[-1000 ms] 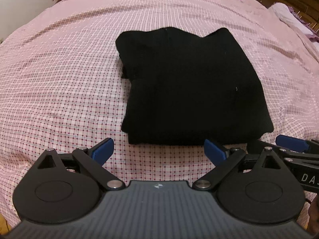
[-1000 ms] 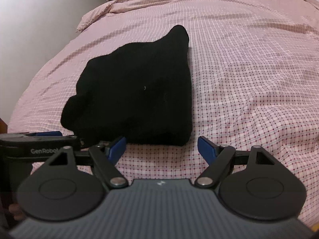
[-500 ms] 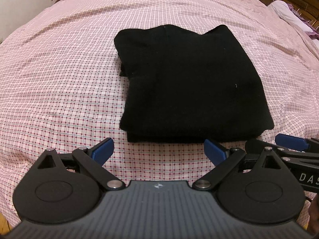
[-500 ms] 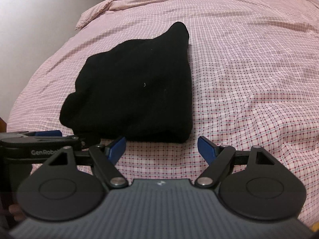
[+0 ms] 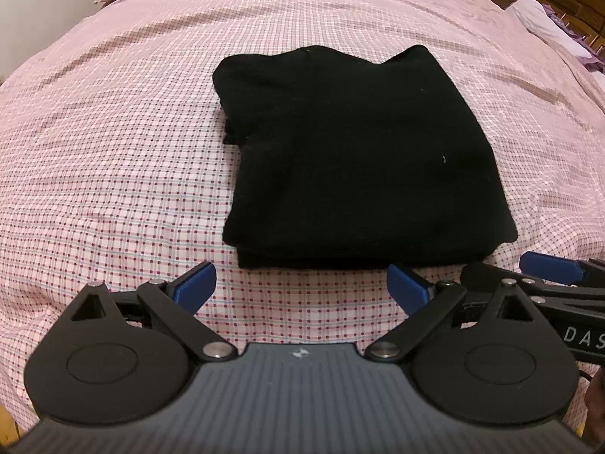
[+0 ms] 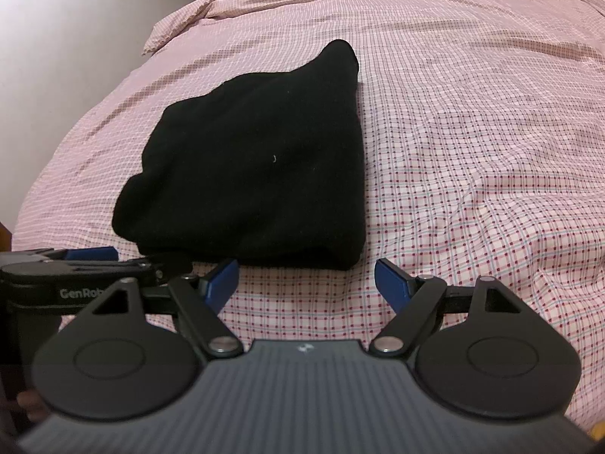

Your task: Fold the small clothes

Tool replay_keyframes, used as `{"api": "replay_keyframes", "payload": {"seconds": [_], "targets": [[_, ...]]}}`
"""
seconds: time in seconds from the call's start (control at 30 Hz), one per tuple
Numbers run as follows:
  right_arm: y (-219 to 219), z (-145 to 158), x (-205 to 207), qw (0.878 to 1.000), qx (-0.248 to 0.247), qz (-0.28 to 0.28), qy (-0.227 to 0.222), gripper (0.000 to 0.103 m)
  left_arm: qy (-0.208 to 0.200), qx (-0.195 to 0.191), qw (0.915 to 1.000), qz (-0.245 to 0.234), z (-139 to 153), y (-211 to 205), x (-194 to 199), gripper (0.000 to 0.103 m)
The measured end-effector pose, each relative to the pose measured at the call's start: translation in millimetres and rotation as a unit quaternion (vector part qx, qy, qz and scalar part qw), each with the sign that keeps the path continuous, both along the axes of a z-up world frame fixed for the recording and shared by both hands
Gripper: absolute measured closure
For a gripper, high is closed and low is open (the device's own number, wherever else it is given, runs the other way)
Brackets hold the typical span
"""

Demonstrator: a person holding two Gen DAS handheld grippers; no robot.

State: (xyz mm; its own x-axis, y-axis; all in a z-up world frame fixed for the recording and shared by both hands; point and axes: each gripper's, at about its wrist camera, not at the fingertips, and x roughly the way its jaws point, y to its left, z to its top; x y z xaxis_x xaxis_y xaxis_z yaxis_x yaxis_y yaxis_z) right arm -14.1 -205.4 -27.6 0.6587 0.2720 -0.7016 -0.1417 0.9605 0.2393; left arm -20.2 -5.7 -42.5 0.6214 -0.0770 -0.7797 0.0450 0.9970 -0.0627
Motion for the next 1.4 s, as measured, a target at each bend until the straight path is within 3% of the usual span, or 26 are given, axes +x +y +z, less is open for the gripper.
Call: {"api": "replay_keyframes", "payload": {"seconds": [1.4], "targets": [[-1.3, 0.7, 0.7, 1.0, -0.001, 0.0, -0.001, 0.022, 0.002, 0.004, 1.0, -0.003, -0.6, 1.8, 0.4, 0.004]]}}
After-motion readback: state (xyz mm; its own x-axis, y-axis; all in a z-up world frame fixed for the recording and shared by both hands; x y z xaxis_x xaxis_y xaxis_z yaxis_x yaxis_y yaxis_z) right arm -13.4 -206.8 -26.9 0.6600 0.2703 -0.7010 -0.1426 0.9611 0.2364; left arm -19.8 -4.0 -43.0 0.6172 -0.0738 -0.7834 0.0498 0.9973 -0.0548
